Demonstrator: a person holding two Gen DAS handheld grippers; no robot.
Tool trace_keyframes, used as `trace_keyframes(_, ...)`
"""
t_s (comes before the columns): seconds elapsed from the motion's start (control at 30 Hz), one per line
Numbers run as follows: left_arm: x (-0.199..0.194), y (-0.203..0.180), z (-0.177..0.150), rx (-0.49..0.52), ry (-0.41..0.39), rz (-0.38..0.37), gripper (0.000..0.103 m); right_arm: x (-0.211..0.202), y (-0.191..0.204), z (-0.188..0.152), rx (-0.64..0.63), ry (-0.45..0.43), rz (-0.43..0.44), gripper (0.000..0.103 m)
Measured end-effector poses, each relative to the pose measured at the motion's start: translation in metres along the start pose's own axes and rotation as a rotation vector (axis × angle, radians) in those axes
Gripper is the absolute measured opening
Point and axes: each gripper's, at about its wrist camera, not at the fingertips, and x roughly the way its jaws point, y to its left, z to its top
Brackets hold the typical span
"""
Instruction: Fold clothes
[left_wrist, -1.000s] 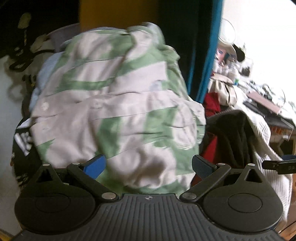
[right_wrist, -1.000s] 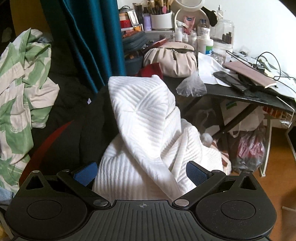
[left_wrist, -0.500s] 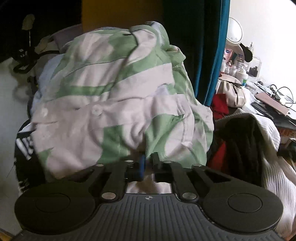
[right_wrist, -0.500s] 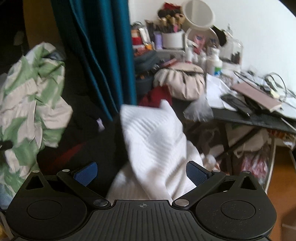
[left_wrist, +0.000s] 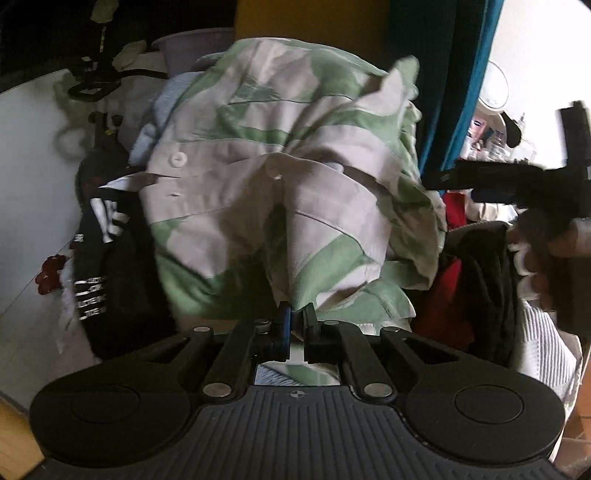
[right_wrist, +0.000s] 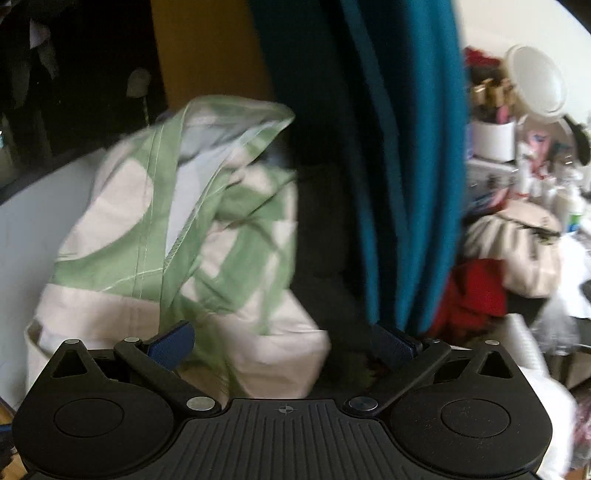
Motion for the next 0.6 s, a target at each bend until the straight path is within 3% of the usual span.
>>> trace_keyframes(0.03, -0.002, 0.002, 0.000, -0.007, -0.002, 0.000, 0.006, 0.007, 0.004, -0.002, -0.017, 0.012, 0.008, 0.092)
trace_keyframes(0.1, -0.005, 0.004, 0.002, -0.008, -0.003, -0.008, 0.006, 0.014, 0.009, -0.007, -0.041, 0.030, 0.032, 0.064)
trace_keyframes(0.17, -0.008, 0.004, 0.005, 0.001, -0.008, -0.012, 0.006, 0.010, 0.011, -0.012, -0.049, 0.028, 0.046, 0.052)
trace_keyframes(0.3, -0.019, 0.008, 0.011, -0.009, -0.044, 0.004, 0.006, -0.006, 0.005, -0.021, -0.061, 0.049, 0.093, 0.003)
trace_keyframes(0.47, -0.031, 0.017, 0.018, -0.060, -0.116, 0.075, 0.006, -0.023, -0.015, -0.038, -0.031, 0.089, 0.096, 0.000)
trace_keyframes(0.6, -0.024, 0.012, 0.022, -0.008, -0.104, 0.118, 0.007, -0.033, -0.023, -0.046, -0.028, 0.085, 0.071, 0.002)
